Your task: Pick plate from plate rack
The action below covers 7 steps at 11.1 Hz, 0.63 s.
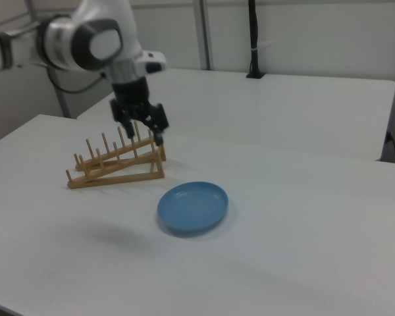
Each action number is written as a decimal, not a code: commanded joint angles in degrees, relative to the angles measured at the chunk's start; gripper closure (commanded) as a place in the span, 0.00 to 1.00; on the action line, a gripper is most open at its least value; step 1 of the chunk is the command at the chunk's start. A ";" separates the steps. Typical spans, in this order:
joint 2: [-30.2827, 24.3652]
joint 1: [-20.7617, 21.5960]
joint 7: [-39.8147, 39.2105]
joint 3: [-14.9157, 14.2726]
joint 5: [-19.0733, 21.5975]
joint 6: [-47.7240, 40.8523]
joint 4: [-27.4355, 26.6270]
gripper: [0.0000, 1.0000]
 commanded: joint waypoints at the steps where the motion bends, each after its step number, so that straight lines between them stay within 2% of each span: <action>1: -6.42 0.27 -0.11 0.97 -0.65 -9.63 -0.21 0.00; 7: -6.16 0.18 -1.44 0.62 1.82 -10.01 -0.29 0.00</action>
